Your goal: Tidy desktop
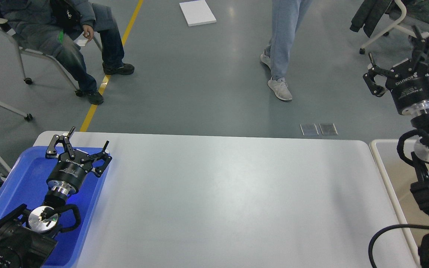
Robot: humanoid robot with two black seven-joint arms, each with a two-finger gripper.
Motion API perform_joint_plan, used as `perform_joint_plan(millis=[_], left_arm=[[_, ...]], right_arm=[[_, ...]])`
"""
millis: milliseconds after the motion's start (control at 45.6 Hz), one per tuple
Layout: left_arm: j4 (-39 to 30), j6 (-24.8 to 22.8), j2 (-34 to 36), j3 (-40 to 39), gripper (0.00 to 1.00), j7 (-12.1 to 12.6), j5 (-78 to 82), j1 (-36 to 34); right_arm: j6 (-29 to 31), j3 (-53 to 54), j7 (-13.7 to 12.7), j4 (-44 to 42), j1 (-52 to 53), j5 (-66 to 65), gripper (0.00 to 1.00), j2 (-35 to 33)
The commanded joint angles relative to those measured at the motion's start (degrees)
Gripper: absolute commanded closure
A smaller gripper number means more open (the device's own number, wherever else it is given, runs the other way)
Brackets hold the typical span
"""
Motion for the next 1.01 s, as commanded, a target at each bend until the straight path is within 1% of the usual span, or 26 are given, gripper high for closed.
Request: perform_joint_plan(millis=[0, 110, 285, 395, 461, 571, 636, 988], left_arm=[[0.1, 0.0, 0.0, 0.0, 0.00, 0.0, 0.0, 0.0], [0.0, 0.0, 0.0, 0.0, 0.00, 0.0, 0.0, 0.0], [0.0, 0.0, 0.0, 0.0, 0.00, 0.0, 0.0, 0.0], [0.1, 0.0, 0.0, 0.0, 0.00, 0.0, 0.0, 0.0], [0.0, 0.0, 0.0, 0.0, 0.00, 0.0, 0.0, 0.0], [0.1, 0.0, 0.0, 0.0, 0.00, 0.0, 0.0, 0.0], [0.0, 0.0, 0.0, 0.0, 0.00, 0.0, 0.0, 0.0], [0.0, 0.0, 0.0, 0.0, 0.00, 0.0, 0.0, 0.0]], right_arm=[[0.1, 8.0, 2.1, -0.6, -5.8, 0.0, 0.01, 6.6], [-0.1, 7.6, 2.1, -0.9, -7.7, 0.1, 0.01, 7.1], [0.2, 7.0, 2.1, -0.7, -10.1, 0.1, 0.01, 9.6], [1.4, 5.2, 2.1, -0.7, -11.2, 0.1, 0.01, 10.2], [3.2, 4.7, 2.2, -0.5, -12.4, 0.2, 0.01, 10.4], [8.9, 4.8, 2.3, -0.3, -13.8, 0.2, 0.01, 10.7], [10.6, 5.0, 2.3, -0.2, -14.0, 0.2, 0.01, 11.2], [11.1, 4.9, 2.4, -0.4, -14.0, 0.0, 0.01, 10.8]])
